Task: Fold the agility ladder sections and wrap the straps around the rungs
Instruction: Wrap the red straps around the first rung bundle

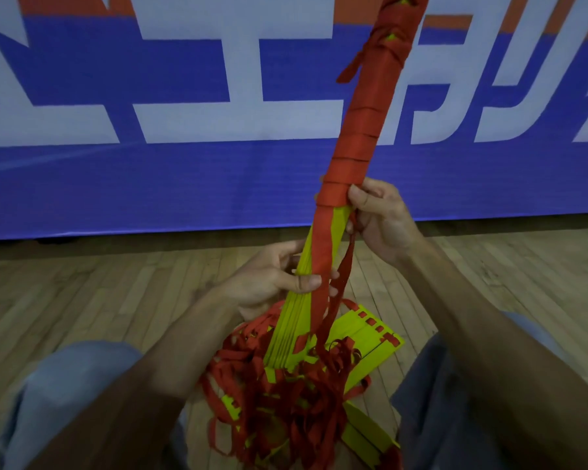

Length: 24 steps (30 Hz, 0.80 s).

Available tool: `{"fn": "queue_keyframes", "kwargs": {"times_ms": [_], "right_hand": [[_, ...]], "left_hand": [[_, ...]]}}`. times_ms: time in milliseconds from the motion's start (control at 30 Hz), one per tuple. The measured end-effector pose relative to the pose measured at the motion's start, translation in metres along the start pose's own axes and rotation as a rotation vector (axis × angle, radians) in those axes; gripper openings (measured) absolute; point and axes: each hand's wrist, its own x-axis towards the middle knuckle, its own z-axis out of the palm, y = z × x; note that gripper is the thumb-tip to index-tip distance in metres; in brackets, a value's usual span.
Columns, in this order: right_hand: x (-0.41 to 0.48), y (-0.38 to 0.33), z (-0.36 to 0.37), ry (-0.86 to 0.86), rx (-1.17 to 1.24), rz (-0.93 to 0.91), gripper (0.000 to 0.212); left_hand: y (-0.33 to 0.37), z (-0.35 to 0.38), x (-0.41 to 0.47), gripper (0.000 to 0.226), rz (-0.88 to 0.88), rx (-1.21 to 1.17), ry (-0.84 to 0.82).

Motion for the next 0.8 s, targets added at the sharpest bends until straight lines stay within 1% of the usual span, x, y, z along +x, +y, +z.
{"fn": "queue_keyframes", "kwargs": {"times_ms": [33, 100, 133, 167, 233, 300, 367, 400, 433, 533, 600, 667, 733, 767, 800], "right_hand": [[0.000, 0.000, 0.000, -0.004, -0.027, -0.001, 0.067], [0.001, -0.003, 0.002, 0.024, -0.132, -0.006, 0.032], [0.001, -0.005, 0.002, 0.042, -0.178, -0.002, 0.026], [0.001, -0.007, 0.004, 0.054, -0.202, 0.010, 0.028], [0.000, -0.011, 0.006, 0.066, -0.192, 0.090, 0.048], [0.001, -0.014, 0.007, 0.042, -0.129, 0.200, 0.071], [0.002, -0.015, 0.009, 0.002, -0.077, 0.262, 0.082], [0.002, -0.014, 0.011, -0.004, -0.080, 0.268, 0.081], [0.001, -0.013, 0.012, 0.006, -0.113, 0.254, 0.075], [0.000, -0.006, 0.019, 0.077, -0.294, 0.148, 0.045], [0.000, 0.002, 0.023, 0.123, -0.379, 0.120, 0.030], [-0.001, 0.010, 0.027, 0.195, -0.446, 0.114, 0.031], [-0.001, 0.018, 0.026, 0.289, -0.496, 0.099, 0.035], [-0.001, 0.019, 0.025, 0.324, -0.512, 0.091, 0.035], [0.000, 0.019, 0.024, 0.345, -0.518, 0.083, 0.034]], "left_hand": [[-0.001, 0.000, 0.000, 0.045, 0.008, 0.011, 0.034], [-0.002, -0.001, 0.001, 0.043, 0.027, 0.035, 0.117], [-0.003, -0.001, 0.002, 0.044, 0.033, 0.044, 0.160], [-0.003, -0.001, 0.002, 0.044, 0.036, 0.054, 0.204], [-0.003, -0.003, 0.004, 0.047, 0.046, 0.095, 0.300], [-0.004, -0.006, 0.006, 0.051, 0.067, 0.134, 0.397], [-0.006, -0.008, 0.009, 0.054, 0.102, 0.151, 0.467], [-0.008, -0.008, 0.010, 0.056, 0.118, 0.167, 0.487], [-0.009, -0.008, 0.011, 0.058, 0.131, 0.194, 0.499], [-0.016, -0.006, 0.013, 0.057, 0.190, 0.340, 0.517], [-0.022, -0.007, 0.015, 0.056, 0.226, 0.513, 0.570], [-0.027, -0.008, 0.017, 0.061, 0.217, 0.700, 0.603], [-0.027, -0.007, 0.017, 0.073, 0.163, 0.818, 0.605], [-0.025, -0.007, 0.016, 0.074, 0.148, 0.841, 0.580], [-0.021, -0.005, 0.014, 0.066, 0.156, 0.842, 0.542]]}}
